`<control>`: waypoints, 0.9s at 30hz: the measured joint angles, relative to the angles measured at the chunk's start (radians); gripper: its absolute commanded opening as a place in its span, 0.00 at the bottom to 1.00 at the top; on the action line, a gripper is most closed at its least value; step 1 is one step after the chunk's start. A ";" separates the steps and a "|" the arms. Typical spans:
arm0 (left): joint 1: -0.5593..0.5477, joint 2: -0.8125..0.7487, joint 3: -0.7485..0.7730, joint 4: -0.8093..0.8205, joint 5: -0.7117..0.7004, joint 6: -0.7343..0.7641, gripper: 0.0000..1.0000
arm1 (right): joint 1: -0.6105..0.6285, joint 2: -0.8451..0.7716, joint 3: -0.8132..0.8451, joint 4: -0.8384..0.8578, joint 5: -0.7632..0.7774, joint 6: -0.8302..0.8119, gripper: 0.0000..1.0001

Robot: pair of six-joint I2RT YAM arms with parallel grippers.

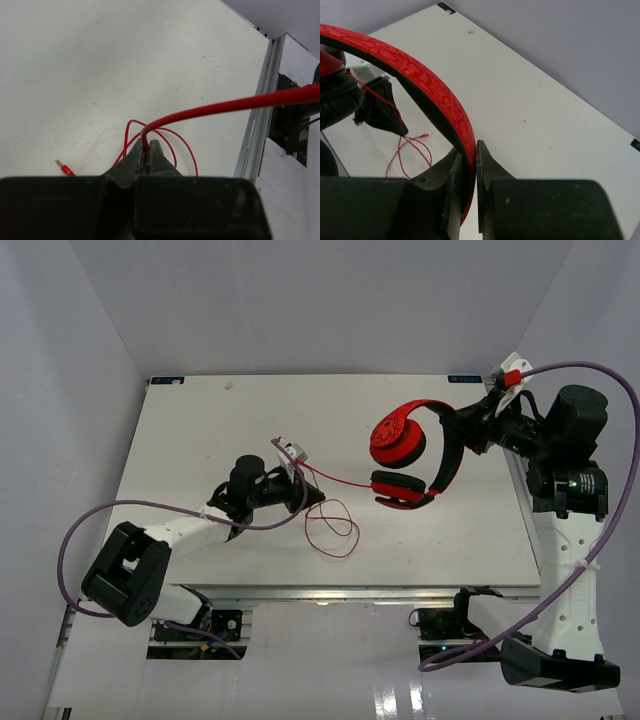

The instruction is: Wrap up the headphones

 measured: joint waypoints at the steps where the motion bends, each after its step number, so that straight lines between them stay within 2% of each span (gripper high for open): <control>1: 0.014 0.000 0.022 -0.046 0.005 0.015 0.00 | 0.000 -0.007 0.000 -0.016 0.010 -0.037 0.08; 9: 0.051 0.000 0.210 -0.437 -0.083 0.130 0.00 | 0.000 -0.045 -0.069 -0.122 0.097 -0.269 0.08; 17: 0.051 0.044 0.507 -0.724 -0.199 0.204 0.00 | 0.002 -0.059 -0.179 -0.169 0.169 -0.402 0.08; 21: 0.052 0.079 0.638 -0.838 -0.201 0.194 0.00 | 0.011 -0.088 -0.251 -0.171 0.239 -0.443 0.08; 27: 0.052 0.082 0.715 -0.944 -0.111 0.129 0.00 | 0.030 -0.096 -0.336 -0.127 0.388 -0.481 0.08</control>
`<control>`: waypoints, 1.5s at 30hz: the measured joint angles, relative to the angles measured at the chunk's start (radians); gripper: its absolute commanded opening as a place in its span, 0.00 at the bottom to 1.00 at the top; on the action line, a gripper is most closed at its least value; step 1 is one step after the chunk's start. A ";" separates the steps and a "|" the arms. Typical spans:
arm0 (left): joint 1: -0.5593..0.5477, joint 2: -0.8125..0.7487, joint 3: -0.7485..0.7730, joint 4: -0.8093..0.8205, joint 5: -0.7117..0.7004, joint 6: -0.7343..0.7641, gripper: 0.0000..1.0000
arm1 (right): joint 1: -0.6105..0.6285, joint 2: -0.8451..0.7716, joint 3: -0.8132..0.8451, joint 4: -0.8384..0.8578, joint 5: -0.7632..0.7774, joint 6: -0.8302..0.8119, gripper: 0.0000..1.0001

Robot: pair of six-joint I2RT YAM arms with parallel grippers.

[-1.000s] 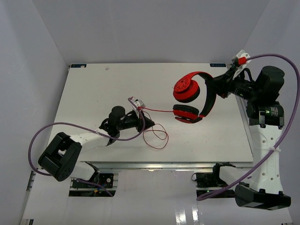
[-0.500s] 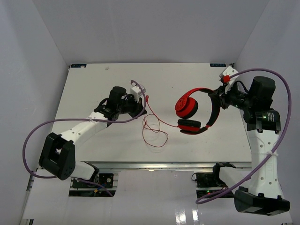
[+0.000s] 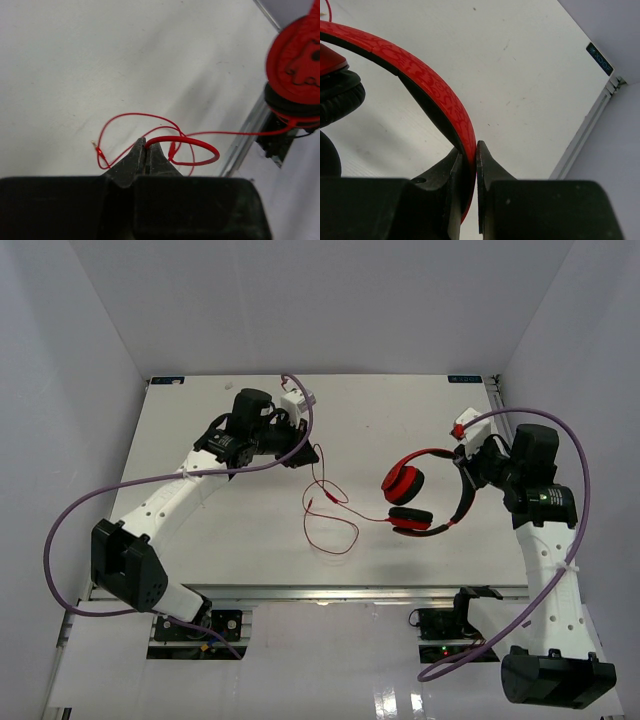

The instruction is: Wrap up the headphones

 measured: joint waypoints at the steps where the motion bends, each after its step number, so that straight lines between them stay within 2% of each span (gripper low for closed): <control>1: 0.000 0.000 0.003 -0.012 0.024 -0.014 0.00 | 0.005 -0.002 -0.014 0.013 0.025 -0.003 0.08; 4: 0.000 0.000 0.004 -0.038 0.084 -0.058 0.00 | 0.043 -0.007 -0.041 0.043 0.096 -0.004 0.08; 10: 0.000 0.000 0.040 -0.067 0.182 -0.141 0.00 | 0.215 -0.017 -0.098 0.117 0.248 0.000 0.08; 15: 0.000 0.012 0.100 -0.098 0.193 -0.184 0.00 | 0.328 -0.011 -0.134 0.153 0.370 0.005 0.08; 19: -0.001 0.062 0.217 -0.160 0.085 -0.183 0.00 | 0.402 0.007 -0.142 0.181 0.446 0.009 0.08; 25: -0.001 0.137 0.426 -0.243 -0.170 -0.165 0.00 | 0.461 0.020 -0.194 0.209 0.517 0.003 0.08; 30: 0.000 0.233 0.668 -0.259 -0.337 -0.144 0.00 | 0.472 0.017 -0.206 0.205 0.483 0.008 0.08; 34: 0.000 0.321 0.806 -0.282 -0.407 -0.127 0.00 | 0.477 0.008 -0.193 0.206 0.407 0.034 0.08; 39: 0.000 0.433 0.853 -0.306 -0.438 -0.116 0.00 | 0.503 -0.001 -0.164 0.211 0.330 0.062 0.08; 45: 0.000 0.485 0.816 -0.346 -0.464 -0.099 0.00 | 0.517 -0.005 -0.160 0.216 0.335 0.098 0.08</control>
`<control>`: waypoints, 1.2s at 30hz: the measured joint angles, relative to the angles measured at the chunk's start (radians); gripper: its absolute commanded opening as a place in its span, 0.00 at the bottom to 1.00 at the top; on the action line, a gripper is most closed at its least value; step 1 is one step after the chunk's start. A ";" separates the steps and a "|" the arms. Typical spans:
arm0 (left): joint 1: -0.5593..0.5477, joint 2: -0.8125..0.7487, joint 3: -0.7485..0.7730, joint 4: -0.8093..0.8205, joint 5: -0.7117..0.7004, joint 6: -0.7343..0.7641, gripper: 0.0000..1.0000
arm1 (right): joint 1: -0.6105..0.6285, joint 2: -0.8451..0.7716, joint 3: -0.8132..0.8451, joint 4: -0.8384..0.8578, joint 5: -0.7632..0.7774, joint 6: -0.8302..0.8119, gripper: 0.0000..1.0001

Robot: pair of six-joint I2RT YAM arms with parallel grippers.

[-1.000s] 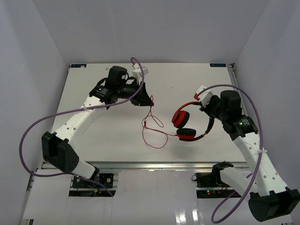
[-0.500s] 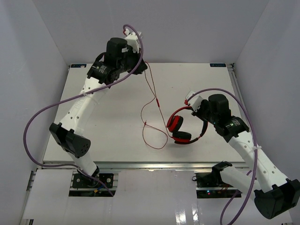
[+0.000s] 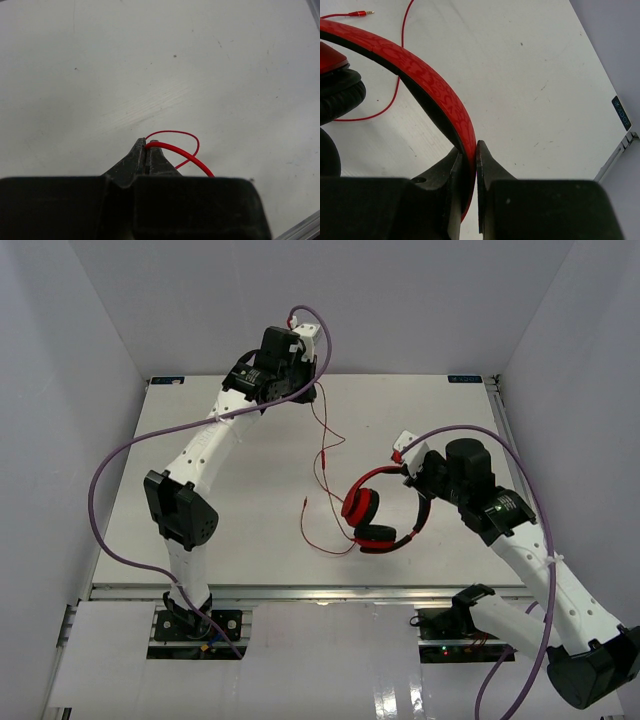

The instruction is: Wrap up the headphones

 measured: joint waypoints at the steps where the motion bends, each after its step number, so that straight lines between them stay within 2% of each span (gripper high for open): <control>1: 0.000 0.000 -0.008 -0.005 -0.004 0.004 0.00 | 0.000 -0.005 0.001 0.001 -0.003 0.007 0.08; 7: 0.000 0.000 -0.027 -0.012 -0.008 0.014 0.00 | 0.006 -0.016 0.053 -0.005 -0.113 0.041 0.08; 14: 0.000 0.026 0.019 -0.016 0.007 0.012 0.00 | 0.085 0.010 0.074 -0.007 -0.174 0.041 0.08; 19: 0.000 0.027 0.020 -0.022 0.009 0.011 0.00 | 0.157 0.070 0.061 -0.003 -0.075 0.037 0.08; 25: 0.000 0.027 0.016 -0.037 -0.011 0.021 0.00 | 0.167 0.073 -0.023 -0.004 0.010 0.003 0.08; 31: 0.000 0.030 0.016 -0.047 0.018 0.013 0.00 | 0.244 0.085 -0.025 0.015 0.047 -0.013 0.08; 36: -0.002 0.064 0.016 -0.051 0.042 0.003 0.00 | 0.305 0.167 -0.011 0.050 0.107 0.012 0.08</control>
